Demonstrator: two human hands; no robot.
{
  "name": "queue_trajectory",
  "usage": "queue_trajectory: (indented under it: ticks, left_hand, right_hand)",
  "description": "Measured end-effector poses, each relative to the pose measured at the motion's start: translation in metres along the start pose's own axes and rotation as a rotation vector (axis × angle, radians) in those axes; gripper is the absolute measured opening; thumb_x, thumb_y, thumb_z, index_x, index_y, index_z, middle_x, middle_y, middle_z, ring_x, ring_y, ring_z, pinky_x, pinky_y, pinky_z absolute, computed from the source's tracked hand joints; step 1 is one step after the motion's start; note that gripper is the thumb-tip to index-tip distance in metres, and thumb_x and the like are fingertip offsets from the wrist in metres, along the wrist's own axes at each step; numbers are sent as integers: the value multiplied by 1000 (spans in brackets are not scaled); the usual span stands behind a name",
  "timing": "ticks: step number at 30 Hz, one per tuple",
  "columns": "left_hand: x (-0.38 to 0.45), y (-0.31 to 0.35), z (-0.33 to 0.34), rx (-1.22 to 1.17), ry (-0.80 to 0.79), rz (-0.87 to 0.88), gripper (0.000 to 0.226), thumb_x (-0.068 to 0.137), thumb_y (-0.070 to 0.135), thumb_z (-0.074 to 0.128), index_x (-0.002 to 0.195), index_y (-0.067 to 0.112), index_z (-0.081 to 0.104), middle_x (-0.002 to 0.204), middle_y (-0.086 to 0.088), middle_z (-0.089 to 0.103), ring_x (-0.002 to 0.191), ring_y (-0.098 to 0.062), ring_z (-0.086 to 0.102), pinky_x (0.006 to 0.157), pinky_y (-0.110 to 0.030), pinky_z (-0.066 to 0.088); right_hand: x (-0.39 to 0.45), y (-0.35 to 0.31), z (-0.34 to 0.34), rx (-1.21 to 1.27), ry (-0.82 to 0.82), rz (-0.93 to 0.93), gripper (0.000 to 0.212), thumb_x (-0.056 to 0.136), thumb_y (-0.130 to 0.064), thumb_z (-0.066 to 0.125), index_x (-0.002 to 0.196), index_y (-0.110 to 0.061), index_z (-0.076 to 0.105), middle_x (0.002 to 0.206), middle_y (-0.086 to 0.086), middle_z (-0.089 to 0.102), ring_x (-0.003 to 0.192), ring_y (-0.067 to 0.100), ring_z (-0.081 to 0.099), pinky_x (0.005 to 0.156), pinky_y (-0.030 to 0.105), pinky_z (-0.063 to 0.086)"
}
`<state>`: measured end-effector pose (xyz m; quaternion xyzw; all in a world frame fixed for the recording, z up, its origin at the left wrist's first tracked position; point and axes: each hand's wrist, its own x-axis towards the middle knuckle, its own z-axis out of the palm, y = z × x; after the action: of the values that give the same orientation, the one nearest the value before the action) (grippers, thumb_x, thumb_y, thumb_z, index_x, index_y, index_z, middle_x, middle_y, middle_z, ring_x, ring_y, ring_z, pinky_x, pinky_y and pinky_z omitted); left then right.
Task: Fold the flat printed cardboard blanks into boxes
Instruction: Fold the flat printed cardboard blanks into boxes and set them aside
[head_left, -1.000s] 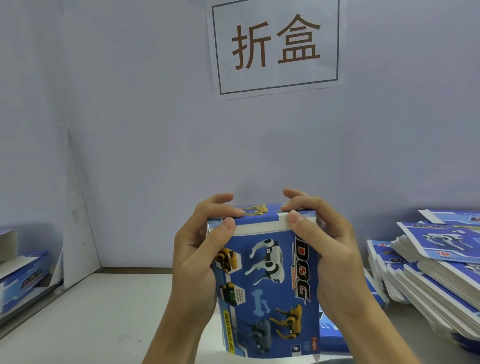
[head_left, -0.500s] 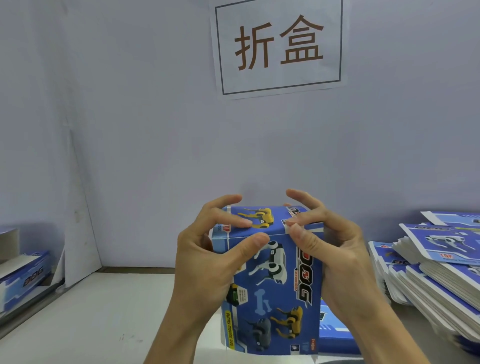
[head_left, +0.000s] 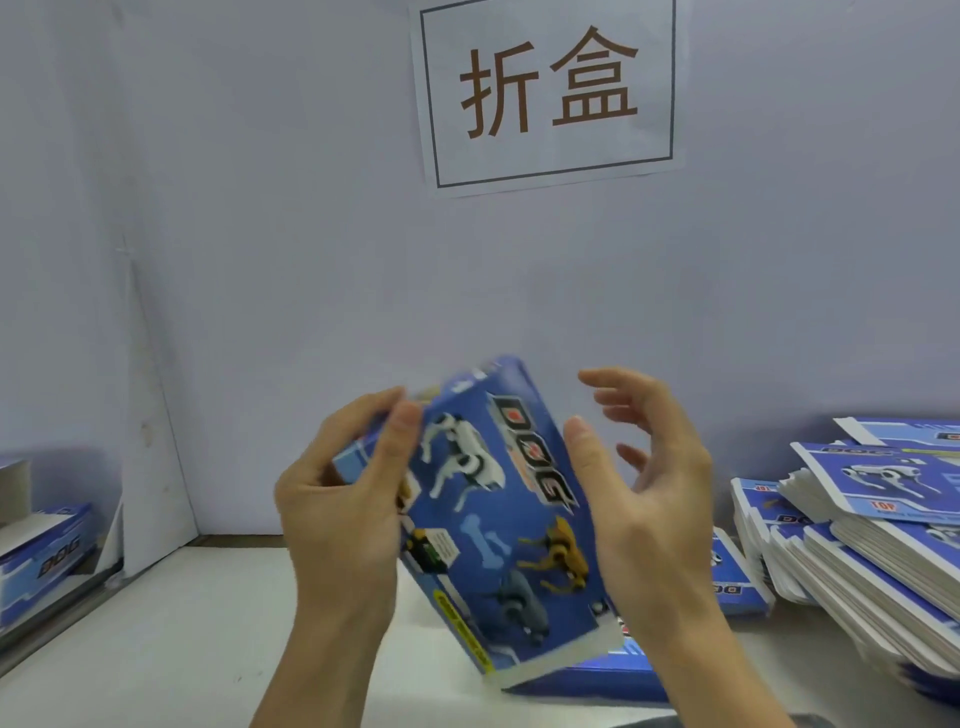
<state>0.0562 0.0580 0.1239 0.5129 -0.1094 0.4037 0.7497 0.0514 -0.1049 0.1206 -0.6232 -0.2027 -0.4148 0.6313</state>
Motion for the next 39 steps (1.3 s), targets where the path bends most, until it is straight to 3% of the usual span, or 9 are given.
queue_trajectory:
  ticks: [6,10,18,21,23,26,32,36,39]
  left_hand:
    - [10,-9,-11,-218,482,-171,37,69,57,78,90,27,73,82,8,77,80,-17,77,57,-32,60]
    - [8,-18,-11,-265,586,-285,30,83,55,73,95,28,68,76,11,74,82,-18,77,68,-41,61]
    - [-7,-35,5,-143,638,-385,28,86,58,69,85,35,52,74,8,66,65,-11,69,71,-44,54]
    - [-9,-36,9,-180,570,-403,30,89,57,64,96,30,53,77,7,67,66,-11,71,75,-45,58]
    - [-11,-37,15,-232,448,-465,44,89,55,62,114,20,54,84,1,72,86,-23,74,78,-51,60]
    - [-19,-38,23,-311,154,-600,64,81,50,64,130,11,54,103,-11,76,96,-35,74,74,-52,62]
    - [-26,-39,19,-145,-149,-643,83,58,44,83,133,18,58,128,-11,67,119,-27,63,82,-47,58]
    - [-6,-28,-1,77,-66,-347,89,59,63,77,138,36,48,135,7,59,123,-10,55,93,-41,47]
    - [5,-18,-10,59,-249,-316,70,67,66,75,130,51,48,114,16,72,109,-17,69,91,-48,57]
  right_hand:
    - [-6,-5,13,-107,-135,-251,19,82,-20,50,71,-19,65,59,-13,52,54,10,50,52,16,36]
    - [-12,2,19,-443,-473,190,47,85,-43,46,67,-3,64,57,8,63,54,27,59,52,44,53]
    - [3,17,-4,-632,-487,693,73,85,-80,37,87,-11,63,88,8,70,67,24,72,71,44,62]
    - [5,15,-9,-610,-493,729,72,78,-85,37,90,-18,59,91,5,66,82,22,71,77,45,61]
    - [4,14,-5,-443,-454,731,75,72,-88,42,119,-31,55,109,2,66,100,21,66,89,48,57]
    - [3,11,0,-33,-243,689,112,62,-81,61,150,-55,-2,144,-2,53,132,24,50,107,57,44]
    - [18,23,-27,383,117,518,100,62,-44,79,144,-58,25,96,-6,78,91,21,75,71,39,61]
    - [21,25,-47,144,-153,534,100,58,-37,85,141,-61,34,104,6,73,84,22,76,68,34,60]
    - [17,26,-50,-62,-583,517,104,58,-38,96,132,-74,32,113,0,62,84,16,76,68,24,59]
